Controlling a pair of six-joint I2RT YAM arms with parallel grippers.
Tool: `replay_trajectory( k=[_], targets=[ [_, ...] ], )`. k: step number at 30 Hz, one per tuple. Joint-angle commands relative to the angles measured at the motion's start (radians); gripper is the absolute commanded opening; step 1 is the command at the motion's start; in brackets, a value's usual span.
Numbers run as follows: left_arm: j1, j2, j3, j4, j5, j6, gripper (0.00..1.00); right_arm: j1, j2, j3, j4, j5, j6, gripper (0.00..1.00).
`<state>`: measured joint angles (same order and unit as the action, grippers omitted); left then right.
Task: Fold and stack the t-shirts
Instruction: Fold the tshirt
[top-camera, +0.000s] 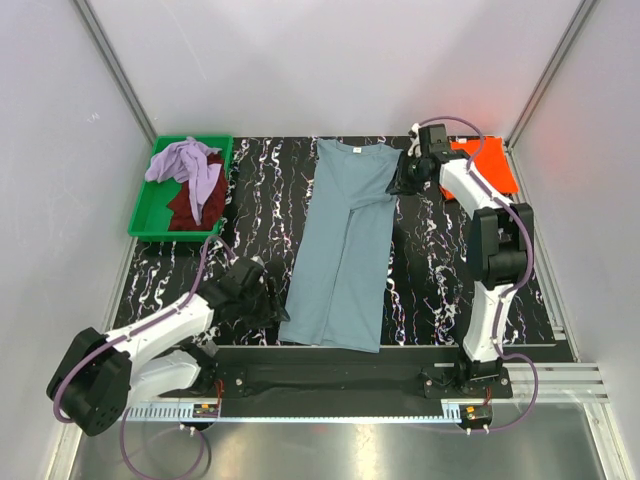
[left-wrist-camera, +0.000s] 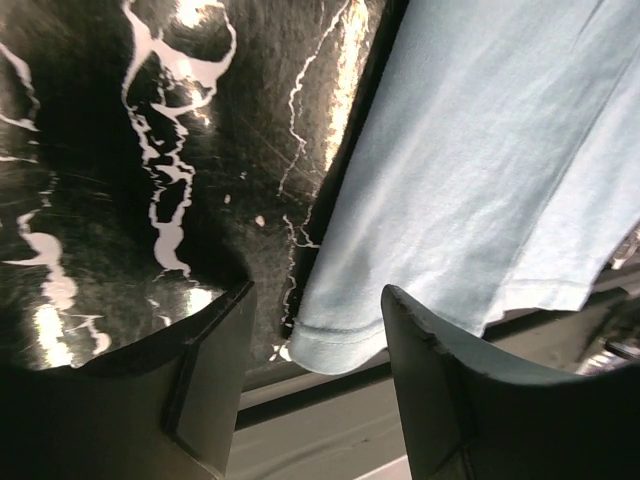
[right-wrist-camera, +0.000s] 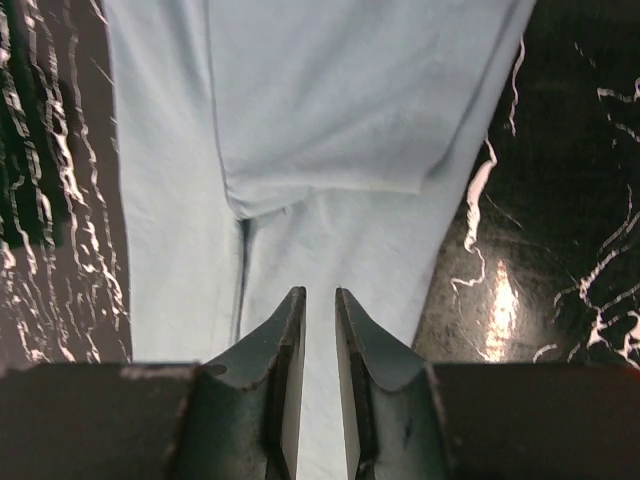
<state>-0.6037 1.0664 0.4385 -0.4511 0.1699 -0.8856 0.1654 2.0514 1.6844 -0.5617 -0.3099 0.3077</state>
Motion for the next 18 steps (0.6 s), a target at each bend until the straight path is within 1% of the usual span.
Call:
replay_trajectory(
  k=[1, 4, 6, 9, 13, 18],
  targets=[
    [-0.008, 0.007, 0.022, -0.066, -0.11, 0.057, 0.6, 0.0, 0.013, 0.003, 0.039, -0.029, 0.024, 0.25],
    [-0.01, 0.036, 0.0, 0.006, -0.012, 0.039, 0.59, -0.001, 0.055, 0.017, 0.091, -0.006, 0.059, 0.26],
    [-0.01, 0.04, -0.032, 0.04, 0.011, 0.027, 0.58, -0.001, 0.091, 0.029, 0.103, 0.012, 0.07, 0.27],
    [-0.014, 0.037, -0.035, 0.026, -0.007, 0.022, 0.57, -0.001, 0.14, 0.057, 0.109, 0.031, 0.059, 0.27],
    [-0.016, 0.017, -0.023, -0.03, -0.061, 0.033, 0.56, -0.001, 0.17, 0.083, 0.066, 0.083, 0.038, 0.28],
    [-0.016, 0.003, -0.014, -0.026, -0.046, 0.027, 0.56, -0.001, 0.133, 0.009, 0.161, 0.065, 0.018, 0.33]
  ],
)
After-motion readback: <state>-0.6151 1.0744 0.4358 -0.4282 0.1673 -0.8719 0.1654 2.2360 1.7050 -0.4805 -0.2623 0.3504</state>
